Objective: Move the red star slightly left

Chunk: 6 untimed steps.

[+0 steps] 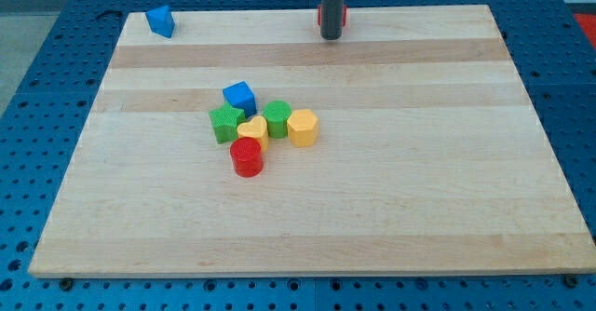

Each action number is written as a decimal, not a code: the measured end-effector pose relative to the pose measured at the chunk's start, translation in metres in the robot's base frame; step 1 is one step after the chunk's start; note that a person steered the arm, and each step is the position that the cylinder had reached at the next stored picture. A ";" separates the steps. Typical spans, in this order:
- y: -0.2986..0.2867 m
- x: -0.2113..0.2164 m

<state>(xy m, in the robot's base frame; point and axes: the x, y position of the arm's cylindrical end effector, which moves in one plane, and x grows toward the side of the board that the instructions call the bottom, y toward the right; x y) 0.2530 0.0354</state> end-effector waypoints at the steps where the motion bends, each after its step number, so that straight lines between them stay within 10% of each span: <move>1: 0.034 0.018; 3: 0.087 -0.042; 6: -0.017 -0.041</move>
